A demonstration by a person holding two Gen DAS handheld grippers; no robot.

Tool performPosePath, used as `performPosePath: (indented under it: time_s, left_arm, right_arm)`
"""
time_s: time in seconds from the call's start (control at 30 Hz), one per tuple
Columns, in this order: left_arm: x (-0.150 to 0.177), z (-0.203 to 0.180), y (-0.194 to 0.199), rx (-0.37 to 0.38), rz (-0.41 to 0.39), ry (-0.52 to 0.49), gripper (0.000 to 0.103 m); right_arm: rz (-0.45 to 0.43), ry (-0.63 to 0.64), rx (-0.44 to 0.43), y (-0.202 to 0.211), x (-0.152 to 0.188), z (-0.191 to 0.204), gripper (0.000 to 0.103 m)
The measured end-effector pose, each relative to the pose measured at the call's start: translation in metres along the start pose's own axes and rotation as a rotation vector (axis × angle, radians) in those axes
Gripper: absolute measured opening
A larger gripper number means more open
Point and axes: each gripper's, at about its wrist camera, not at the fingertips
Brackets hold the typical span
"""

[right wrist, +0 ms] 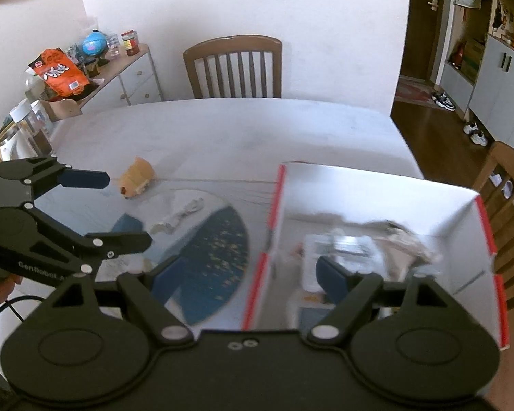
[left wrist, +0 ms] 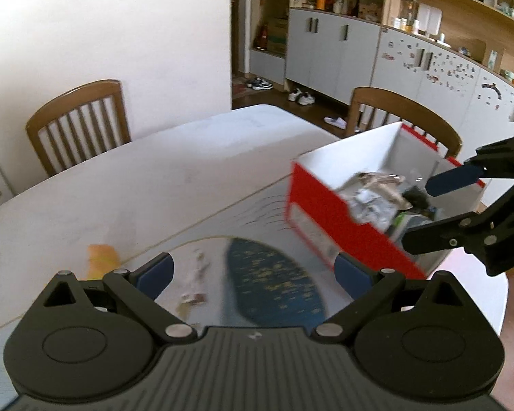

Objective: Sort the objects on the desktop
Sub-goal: 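Open both grippers and withdraw them from the shoebox, then move the right gripper to the white USB cable while the left gripper approaches the orange squishy toy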

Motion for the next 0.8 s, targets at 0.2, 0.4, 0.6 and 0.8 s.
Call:
performPosePath:
  time_s: [0.2, 0.4, 0.6, 0.8]
  left_arm:
    - [0.009, 0.042, -0.003, -0.021, 0.003, 0.016, 0.101]
    - [0.016, 0.069, -0.009, -0.039, 0.002, 0.026, 0.101]
    - [0.021, 0.087, -0.018, -0.053, 0.011, 0.034, 0.101]
    - [0.025, 0.100, -0.030, -0.059, 0.021, 0.036, 0.101]
  right_arm:
    - [0.008, -0.003, 0.002, -0.027, -0.011, 0.029, 0.085]
    - [0.003, -0.015, 0.015, -0.047, -0.018, 0.048, 0.085]
    - [0.015, -0.019, 0.022, -0.066, -0.024, 0.058, 0.085]
    - [0.030, -0.031, 0.030, -0.087, -0.027, 0.059, 0.085]
Point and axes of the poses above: each gripper's, at about its wrist camera, not at the fingertips, and y roughly against the way its jaws point, z to its left, x to its underside, and after that the axes turned 10 degrees about -x, right-handed
